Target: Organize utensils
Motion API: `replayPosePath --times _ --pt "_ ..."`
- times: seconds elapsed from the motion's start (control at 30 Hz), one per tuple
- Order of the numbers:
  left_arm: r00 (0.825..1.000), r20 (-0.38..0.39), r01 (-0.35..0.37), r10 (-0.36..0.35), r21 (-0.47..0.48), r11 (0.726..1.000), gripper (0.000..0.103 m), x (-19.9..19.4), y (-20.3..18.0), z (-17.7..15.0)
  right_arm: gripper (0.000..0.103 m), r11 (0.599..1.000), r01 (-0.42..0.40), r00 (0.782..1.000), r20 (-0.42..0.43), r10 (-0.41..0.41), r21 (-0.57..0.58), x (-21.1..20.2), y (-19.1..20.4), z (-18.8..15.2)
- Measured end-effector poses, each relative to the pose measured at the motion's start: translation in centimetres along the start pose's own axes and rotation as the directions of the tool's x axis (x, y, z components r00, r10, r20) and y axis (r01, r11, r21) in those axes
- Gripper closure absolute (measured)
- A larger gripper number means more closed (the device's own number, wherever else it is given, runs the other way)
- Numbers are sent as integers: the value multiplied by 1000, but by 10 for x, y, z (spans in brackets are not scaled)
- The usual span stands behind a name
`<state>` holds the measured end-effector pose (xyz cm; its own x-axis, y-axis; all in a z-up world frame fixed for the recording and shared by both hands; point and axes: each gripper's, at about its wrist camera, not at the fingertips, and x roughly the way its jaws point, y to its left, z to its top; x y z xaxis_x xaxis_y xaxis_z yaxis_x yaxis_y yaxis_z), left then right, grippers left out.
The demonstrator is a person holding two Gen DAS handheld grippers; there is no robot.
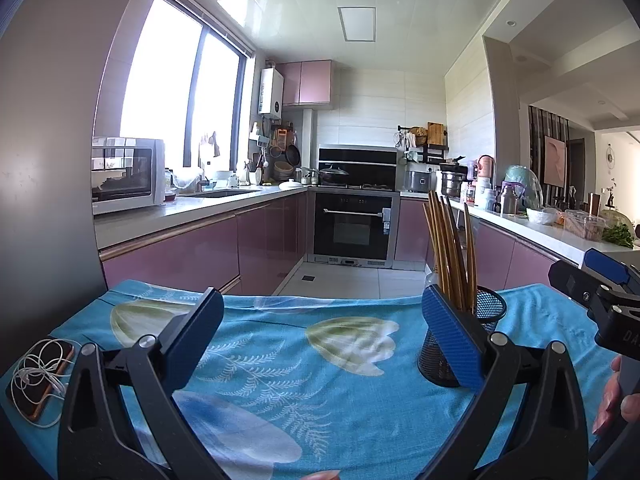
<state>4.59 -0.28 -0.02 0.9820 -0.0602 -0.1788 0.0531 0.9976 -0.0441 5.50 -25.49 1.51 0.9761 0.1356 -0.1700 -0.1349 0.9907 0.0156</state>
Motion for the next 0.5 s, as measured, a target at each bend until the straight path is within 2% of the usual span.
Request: replayPosePath --times 0.5 --pt "1000 2 1 -1 4 1000 5 1 -1 0 6 1000 1 1000 0 -1 1 1 0 -1"
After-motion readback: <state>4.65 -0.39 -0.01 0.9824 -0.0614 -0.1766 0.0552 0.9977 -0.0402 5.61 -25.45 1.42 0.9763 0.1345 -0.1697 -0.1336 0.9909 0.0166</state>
